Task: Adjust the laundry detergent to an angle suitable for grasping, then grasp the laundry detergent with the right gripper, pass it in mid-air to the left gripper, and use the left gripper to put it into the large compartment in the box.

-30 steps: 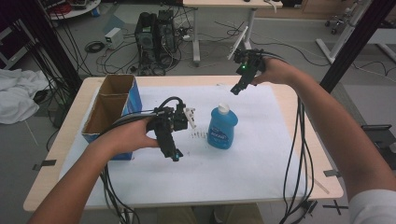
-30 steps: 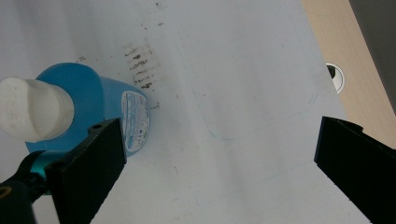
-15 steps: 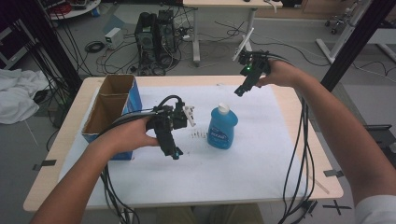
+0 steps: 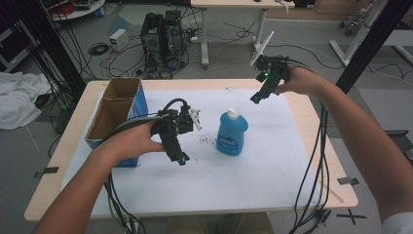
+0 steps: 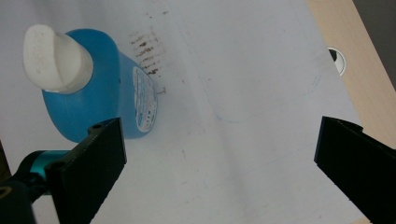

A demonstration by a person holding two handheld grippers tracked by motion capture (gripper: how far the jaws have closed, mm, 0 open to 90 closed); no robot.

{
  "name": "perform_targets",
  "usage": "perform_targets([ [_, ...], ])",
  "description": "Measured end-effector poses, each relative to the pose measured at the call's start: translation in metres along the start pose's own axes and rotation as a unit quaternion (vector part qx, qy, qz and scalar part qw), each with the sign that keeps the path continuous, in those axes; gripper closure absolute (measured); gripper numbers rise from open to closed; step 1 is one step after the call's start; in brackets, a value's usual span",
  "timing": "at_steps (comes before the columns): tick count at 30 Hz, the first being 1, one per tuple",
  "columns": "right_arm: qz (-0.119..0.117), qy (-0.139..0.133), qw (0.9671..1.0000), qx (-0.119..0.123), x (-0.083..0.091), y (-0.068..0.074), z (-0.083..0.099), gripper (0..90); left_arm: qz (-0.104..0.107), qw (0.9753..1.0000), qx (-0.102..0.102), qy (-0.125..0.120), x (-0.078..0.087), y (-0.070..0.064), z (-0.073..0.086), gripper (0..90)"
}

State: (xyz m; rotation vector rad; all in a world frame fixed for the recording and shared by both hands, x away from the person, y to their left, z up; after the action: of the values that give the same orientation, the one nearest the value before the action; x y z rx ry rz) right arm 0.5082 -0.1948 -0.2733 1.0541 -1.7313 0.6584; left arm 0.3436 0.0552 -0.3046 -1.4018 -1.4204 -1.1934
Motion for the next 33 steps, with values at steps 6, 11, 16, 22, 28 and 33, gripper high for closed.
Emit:
perform_targets([
  [6,0.001,-0.003,1.0,0.001,0.002,-0.002,0.003,1.2,-0.002,1.0,0.003,-0.001,-0.001,0.0,0.0,13.3],
  [11,0.004,0.002,1.0,0.002,0.002,0.0,0.006,1.2,-0.001,1.0,0.005,0.001,-0.001,-0.003,-0.001,13.3],
  [16,0.002,-0.004,1.0,0.003,0.0,0.006,0.015,1.2,-0.004,1.0,0.002,0.001,0.001,-0.003,-0.001,13.3],
  [22,0.001,-0.008,1.0,0.002,-0.002,0.012,0.028,1.2,-0.008,1.0,0.004,0.003,0.0,0.0,0.0,13.3],
  [28,0.002,-0.019,0.9998,-0.004,-0.003,0.016,0.039,1.2,-0.006,0.9999,0.008,0.002,-0.002,0.002,0.003,13.3],
  [33,0.001,-0.03,0.9994,-0.015,-0.001,0.02,0.047,1.2,-0.007,0.9999,0.008,0.003,-0.004,0.002,0.004,13.3],
])
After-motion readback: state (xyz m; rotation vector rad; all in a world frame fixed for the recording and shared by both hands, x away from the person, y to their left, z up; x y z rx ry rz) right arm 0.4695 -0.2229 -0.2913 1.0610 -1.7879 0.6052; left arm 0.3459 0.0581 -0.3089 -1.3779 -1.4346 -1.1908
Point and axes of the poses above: each handheld gripper's, and its own axes: x roughly backward along the jaws, z roughly out of its underside, y roughly to its left, the point moved 5 cm from there along -x, roughly forward along the jaws, and after that the axes turned 10 degrees about -x, right-handed, at the moved point
